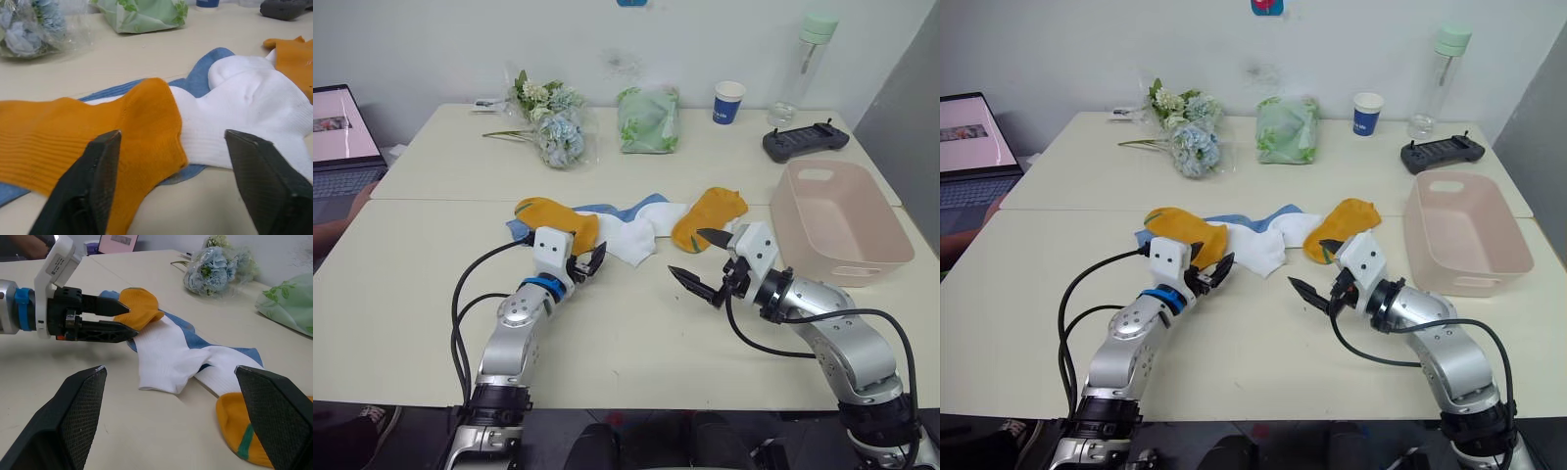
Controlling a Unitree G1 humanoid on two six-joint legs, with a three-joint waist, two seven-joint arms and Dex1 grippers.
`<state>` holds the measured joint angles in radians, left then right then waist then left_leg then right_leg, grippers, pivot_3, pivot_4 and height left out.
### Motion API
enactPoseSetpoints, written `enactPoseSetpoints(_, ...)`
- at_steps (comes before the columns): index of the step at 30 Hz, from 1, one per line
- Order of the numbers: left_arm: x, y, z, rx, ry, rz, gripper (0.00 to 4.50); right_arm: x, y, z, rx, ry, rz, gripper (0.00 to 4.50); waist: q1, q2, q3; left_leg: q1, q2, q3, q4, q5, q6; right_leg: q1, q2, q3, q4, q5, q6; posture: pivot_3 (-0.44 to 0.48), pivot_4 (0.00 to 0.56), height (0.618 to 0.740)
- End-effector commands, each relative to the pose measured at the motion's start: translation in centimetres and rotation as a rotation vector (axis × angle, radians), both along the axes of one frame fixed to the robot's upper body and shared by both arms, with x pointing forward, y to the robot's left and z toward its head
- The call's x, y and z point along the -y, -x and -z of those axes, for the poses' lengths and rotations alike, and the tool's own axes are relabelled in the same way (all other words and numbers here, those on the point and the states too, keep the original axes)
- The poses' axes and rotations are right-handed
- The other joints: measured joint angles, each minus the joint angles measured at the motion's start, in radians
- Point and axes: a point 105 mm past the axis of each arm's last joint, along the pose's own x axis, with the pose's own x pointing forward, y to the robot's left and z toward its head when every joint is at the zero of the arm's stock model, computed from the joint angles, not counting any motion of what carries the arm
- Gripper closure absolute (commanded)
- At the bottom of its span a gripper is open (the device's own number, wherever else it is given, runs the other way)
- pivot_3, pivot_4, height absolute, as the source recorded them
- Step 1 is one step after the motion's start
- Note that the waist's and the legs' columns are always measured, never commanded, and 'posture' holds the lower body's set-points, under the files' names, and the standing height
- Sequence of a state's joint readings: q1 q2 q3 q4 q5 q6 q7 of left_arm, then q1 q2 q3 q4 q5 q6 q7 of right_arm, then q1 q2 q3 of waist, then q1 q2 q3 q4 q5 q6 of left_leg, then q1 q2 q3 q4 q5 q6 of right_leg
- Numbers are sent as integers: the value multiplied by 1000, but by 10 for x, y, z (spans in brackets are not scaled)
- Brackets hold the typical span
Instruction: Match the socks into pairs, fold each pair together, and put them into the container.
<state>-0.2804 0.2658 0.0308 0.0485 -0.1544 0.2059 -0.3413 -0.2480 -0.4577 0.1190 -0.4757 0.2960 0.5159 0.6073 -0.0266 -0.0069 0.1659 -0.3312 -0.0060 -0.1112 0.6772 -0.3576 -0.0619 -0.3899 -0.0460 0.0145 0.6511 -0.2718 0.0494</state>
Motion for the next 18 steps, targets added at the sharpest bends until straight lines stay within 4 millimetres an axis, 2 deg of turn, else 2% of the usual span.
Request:
enactPoseSetpoints(1, -4, -11, -7, 23, -70, -79, 24, -1, 4, -13, 53, -9, -9, 0, 0, 0, 0, 0, 0, 0, 0, 0, 0, 0, 0, 0, 0, 0, 0, 0, 150, 740)
enactPoseSetpoints(6, -15, -24, 5, -52, -128, -157, 24, -2, 4, -14, 53, -11, -10, 0, 0, 0, 0, 0, 0, 0, 0, 0, 0, 0, 0, 0, 0, 0, 0, 0, 150, 740)
enactPoseSetpoints(13, -19, -30, -9, 18, -96, -183, 24, -1, 4, -14, 55, -10, -7, 0, 1, 0, 0, 0, 0, 0, 0, 0, 0, 0, 0, 0, -1, 0, 0, 0, 150, 740)
enactPoseSetpoints(16, -18, -29, -11, 35, -89, -174, 589, -1, 4, -14, 55, -10, -6, 0, 1, 0, 0, 0, 0, 0, 0, 0, 0, 0, 0, 0, 0, 0, 0, 0, 150, 740)
enactPoseSetpoints(18, -18, -28, -13, 43, -75, -171, 1166, -1, 4, -14, 55, -10, -5, 0, 1, 0, 0, 0, 0, 0, 0, 0, 0, 0, 0, 0, -1, 0, 0, 0, 150, 740)
